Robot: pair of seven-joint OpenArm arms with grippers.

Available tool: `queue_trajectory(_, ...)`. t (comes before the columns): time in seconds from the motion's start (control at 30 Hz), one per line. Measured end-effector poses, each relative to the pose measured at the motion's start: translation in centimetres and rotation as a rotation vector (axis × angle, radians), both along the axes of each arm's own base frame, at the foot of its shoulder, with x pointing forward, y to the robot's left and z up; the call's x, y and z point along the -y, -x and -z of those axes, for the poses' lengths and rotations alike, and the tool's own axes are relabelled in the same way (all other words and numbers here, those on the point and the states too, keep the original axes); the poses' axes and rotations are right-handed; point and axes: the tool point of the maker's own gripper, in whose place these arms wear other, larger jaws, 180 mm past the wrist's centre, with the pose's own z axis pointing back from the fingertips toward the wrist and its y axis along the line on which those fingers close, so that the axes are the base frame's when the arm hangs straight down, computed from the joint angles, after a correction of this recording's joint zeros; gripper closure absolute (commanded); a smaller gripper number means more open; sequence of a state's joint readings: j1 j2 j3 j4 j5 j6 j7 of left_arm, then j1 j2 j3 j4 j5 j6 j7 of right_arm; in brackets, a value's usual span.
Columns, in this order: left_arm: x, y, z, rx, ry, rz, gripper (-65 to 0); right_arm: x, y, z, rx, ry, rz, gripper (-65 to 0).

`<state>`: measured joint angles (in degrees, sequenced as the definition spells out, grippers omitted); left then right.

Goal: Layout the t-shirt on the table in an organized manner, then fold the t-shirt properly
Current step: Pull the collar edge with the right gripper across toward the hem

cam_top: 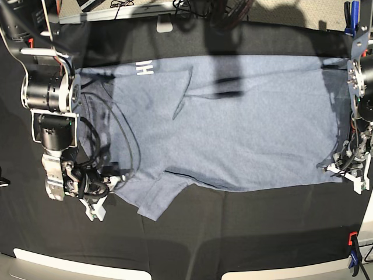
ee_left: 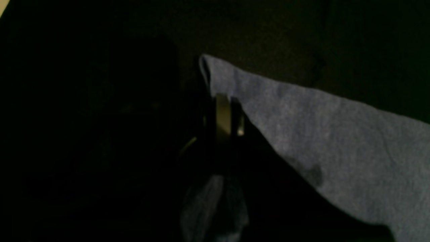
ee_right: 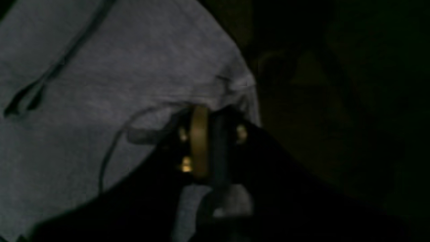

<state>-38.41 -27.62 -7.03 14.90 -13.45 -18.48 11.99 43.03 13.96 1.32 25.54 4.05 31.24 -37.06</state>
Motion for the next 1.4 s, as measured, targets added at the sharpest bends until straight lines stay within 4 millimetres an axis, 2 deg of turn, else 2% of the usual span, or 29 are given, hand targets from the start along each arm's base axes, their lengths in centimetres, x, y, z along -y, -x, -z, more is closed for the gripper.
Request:
queue_trajectory(0.03,0.0,0.0,0.0,0.0,0.0,0.0,0.0,0.1,-0.1,0.0,0.007,0.006,-0.005,-0.1)
queue_trajectory(0.2,-0.1,-0.2,-0.3,0.018,-0.006,-0.001,0.0,-0.2,-0.6,-0.5,0.046,0.019,-0.022,0.0)
queue_trajectory(0.3,0.1,-0.5,-0.9,0.024,0.008,0.001,0.0,-1.3,-1.4,-2.5,0.106,0.011,-0.123,0.0)
queue_trajectory(0.47,0.9,-0.3,-2.6,0.074,0.021,0.04,0.0,-1.7,-2.8,-6.2,0.201,0.032,-0.146,0.0)
queue_trajectory(0.53,0.4,0.4,-2.9,0.083,-0.015,0.047,0.0,-1.6,-2.1,-6.0,0.203,0.053,-0.158,0.0)
queue_trajectory(0.6,-0.4,1.5,-2.7,0.08,-0.059,0.012,0.0,-1.5,-0.7,-5.0,0.185,0.079,-0.171,0.0)
queue_trajectory(0.67,-0.2,2.7,-2.4,0.081,-0.075,0.016,0.0,-1.6,0.5,-4.3,0.184,0.089,-0.184,0.0)
queue_trajectory(0.73,0.1,3.7,-2.4,0.098,-0.078,0.019,0.0,-1.7,1.2,-4.3,0.206,0.073,-0.188,0.0)
queue_trajectory(0.8,0.0,3.9,-3.4,0.137,-0.083,0.013,0.0,-1.4,1.4,-4.6,0.233,0.064,-0.183,-0.2)
queue_trajectory(0.83,-0.1,3.9,-4.1,0.159,-0.089,0.012,0.0,-1.1,1.3,-4.7,0.241,0.067,-0.179,-3.3)
queue_trajectory(0.87,-0.2,3.7,-4.9,0.183,-0.09,0.009,0.0,-1.0,1.1,-4.9,0.252,0.069,-0.175,-9.3)
queue_trajectory(0.97,-0.4,3.3,-6.1,0.214,-0.1,0.012,0.0,-1.4,-0.6,-6.8,0.346,0.031,-0.15,-32.0)
queue_trajectory(1.0,-0.3,3.2,-6.1,0.216,-0.097,0.012,0.0,-1.7,-1.4,-7.6,0.382,0.009,-0.142,-34.3)
queue_trajectory(1.1,-0.2,3.6,-5.6,0.2,-0.095,0.014,0.0,-1.2,-3.2,-8.3,0.379,-0.015,-0.062,-34.3)
queue_trajectory(1.23,-0.3,3.6,-5.6,0.201,-0.096,0.013,0.0,1.1,-4.0,-6.5,0.245,-0.004,0.047,-34.2)
queue_trajectory(1.4,-0.2,3.5,-5.7,0.201,-0.096,0.014,0.0,1.6,-4.4,-5.3,0.129,-0.05,0.098,-34.2)
